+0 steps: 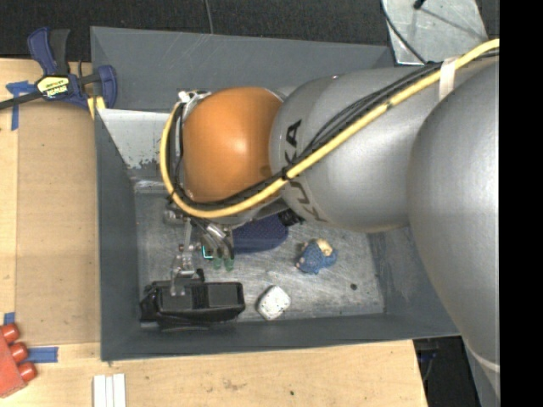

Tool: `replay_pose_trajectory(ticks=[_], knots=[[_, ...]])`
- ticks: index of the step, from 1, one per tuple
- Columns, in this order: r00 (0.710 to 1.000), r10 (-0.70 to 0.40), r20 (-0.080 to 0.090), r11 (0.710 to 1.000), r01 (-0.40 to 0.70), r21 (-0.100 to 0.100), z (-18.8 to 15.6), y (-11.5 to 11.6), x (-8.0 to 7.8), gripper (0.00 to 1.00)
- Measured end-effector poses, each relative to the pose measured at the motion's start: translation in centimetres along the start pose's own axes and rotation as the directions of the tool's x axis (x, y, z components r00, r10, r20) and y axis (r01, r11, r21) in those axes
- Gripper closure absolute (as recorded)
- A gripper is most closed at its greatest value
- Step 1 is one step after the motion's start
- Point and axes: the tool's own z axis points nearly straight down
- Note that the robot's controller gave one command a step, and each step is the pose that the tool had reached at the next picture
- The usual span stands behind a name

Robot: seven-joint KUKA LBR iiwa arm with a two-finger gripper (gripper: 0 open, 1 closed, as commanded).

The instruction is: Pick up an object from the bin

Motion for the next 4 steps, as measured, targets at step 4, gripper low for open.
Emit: replay_pose_trajectory(ticks=[4], knots=[[0.942, 0.336, 0.018, 0.942, -0.335, -0.008, 9.5, -13.0, -7.1, 0.00]])
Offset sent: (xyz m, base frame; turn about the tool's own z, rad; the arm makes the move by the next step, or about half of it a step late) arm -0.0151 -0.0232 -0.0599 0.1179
